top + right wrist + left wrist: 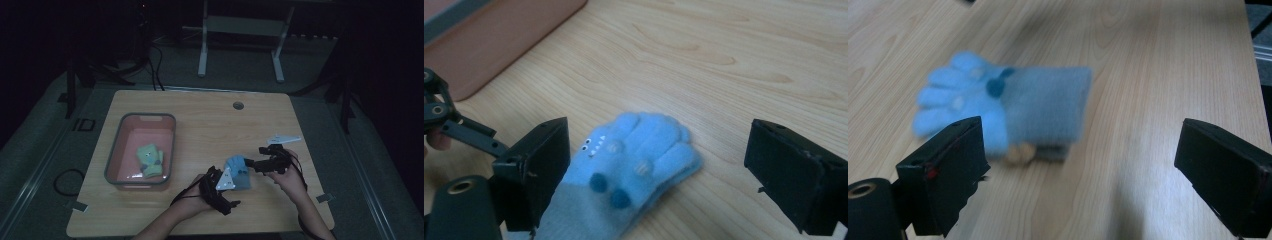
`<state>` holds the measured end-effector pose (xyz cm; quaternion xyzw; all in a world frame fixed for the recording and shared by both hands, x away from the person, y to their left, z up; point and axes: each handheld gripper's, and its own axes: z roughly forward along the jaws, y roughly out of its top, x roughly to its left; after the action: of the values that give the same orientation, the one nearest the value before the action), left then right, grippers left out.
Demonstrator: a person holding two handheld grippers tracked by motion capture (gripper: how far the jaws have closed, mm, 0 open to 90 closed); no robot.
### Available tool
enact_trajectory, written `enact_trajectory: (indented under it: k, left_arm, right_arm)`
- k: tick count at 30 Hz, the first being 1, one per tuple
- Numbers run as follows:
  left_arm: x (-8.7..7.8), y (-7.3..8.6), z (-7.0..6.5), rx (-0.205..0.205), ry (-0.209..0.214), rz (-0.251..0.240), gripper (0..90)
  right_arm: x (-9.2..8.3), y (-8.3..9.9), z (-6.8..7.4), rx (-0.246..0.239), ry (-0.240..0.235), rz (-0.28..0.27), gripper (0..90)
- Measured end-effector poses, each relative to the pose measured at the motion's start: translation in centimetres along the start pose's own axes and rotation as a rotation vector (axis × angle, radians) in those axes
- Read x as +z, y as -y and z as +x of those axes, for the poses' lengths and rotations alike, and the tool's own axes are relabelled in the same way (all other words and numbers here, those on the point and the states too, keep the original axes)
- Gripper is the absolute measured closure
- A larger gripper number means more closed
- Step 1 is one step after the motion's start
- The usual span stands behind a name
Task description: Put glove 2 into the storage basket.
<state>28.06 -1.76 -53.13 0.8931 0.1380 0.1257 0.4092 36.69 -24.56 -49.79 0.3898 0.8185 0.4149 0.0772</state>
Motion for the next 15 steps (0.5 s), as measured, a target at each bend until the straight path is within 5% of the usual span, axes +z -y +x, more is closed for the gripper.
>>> enact_trajectory:
  k: [6, 15]
  left_arm:
    - [1.1, -1.1, 0.3, 0.05, -0.008, -0.023, 15.0]
    - [3.2, -1.2, 0.9, 0.12, 0.016, 0.015, 30.1]
  right_arm:
    - [1.6, -0.4, -0.5, -0.006, 0.021, 0.014, 34.1]
    - [5.3, 0.5, -1.1, -0.018, 0.037, 0.133, 33.2]
